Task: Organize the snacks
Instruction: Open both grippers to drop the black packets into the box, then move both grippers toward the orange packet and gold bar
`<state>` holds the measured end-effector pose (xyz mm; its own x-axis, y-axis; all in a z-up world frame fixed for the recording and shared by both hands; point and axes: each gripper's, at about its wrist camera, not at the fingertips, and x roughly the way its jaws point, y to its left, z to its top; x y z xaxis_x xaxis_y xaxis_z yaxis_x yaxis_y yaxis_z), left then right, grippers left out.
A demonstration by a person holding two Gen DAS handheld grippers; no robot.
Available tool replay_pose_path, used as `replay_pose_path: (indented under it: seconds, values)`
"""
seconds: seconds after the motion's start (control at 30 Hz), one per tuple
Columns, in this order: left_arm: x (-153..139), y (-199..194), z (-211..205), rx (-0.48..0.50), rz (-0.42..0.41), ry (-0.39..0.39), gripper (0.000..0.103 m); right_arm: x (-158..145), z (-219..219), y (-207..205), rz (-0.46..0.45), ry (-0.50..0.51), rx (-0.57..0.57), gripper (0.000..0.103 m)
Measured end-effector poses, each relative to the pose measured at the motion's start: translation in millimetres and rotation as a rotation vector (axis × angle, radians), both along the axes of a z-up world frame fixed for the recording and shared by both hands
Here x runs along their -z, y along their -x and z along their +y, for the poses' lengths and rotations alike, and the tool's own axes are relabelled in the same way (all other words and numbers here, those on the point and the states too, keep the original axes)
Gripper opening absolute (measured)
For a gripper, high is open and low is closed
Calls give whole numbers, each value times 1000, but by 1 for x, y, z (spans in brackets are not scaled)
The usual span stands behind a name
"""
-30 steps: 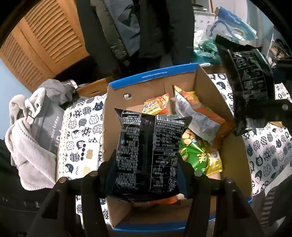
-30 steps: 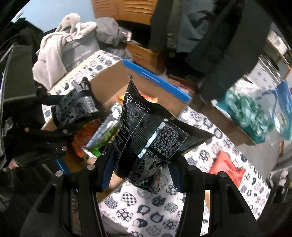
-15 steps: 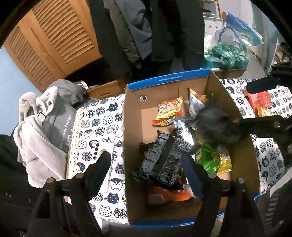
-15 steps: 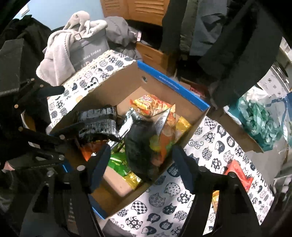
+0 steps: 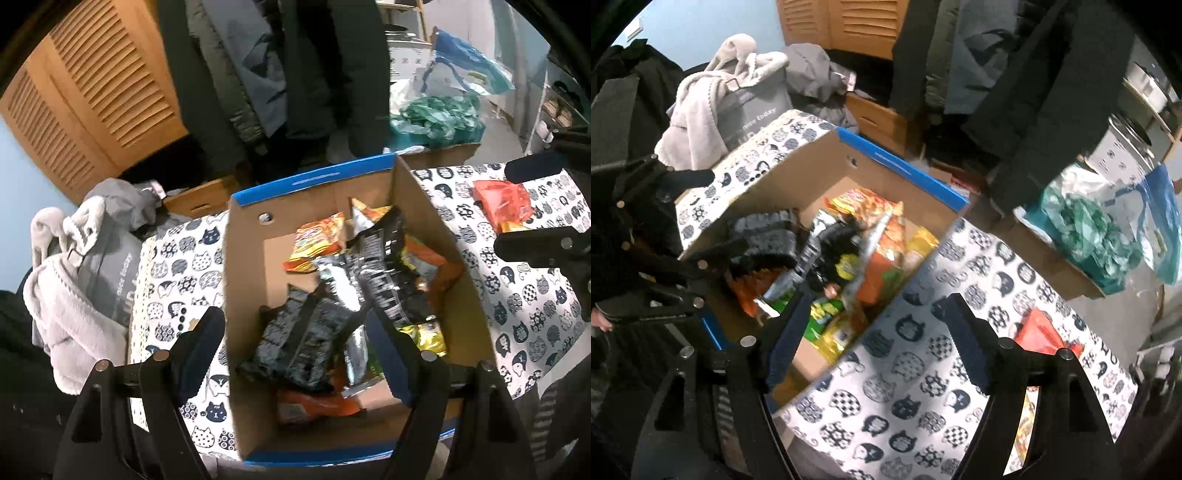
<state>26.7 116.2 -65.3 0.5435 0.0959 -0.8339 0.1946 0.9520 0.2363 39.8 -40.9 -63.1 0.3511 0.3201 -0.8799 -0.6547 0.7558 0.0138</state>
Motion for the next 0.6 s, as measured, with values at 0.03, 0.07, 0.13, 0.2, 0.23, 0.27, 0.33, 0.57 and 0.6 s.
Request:
replay_pose_path:
  seconds: [0.03, 0.07, 0.13, 0.2, 0.23, 0.27, 0.33, 0.57, 0.6]
  values:
    - [-1, 0, -4, 9, -1, 0, 80, 2, -5, 0, 0, 2, 6, 76]
    - [-2, 0, -9, 18, -2, 2, 80, 3, -9, 1, 1, 3, 12, 76]
    - [-3, -1, -18, 35, 2, 4, 80, 7, -23, 2, 10, 8, 27, 76]
    - [-4, 0, -30, 62, 2, -1, 80, 12, -36, 3, 17, 14, 39, 76]
    - [-4, 0, -37, 76, 1, -3, 81, 14, -43, 3, 19, 18, 47, 76]
    - [-4, 1, -43, 85, 2, -4, 81, 15, -47, 4, 22, 20, 52, 76]
    - [-4, 0, -54, 110, 7, 3, 81, 19, -62, 3, 29, 30, 68, 76]
    - [-2, -2, -104, 184, 32, -1, 81, 33, -112, 1, 60, 32, 138, 76]
    - [-1, -2, -110, 194, 33, 0, 81, 35, -121, 1, 69, 30, 150, 76]
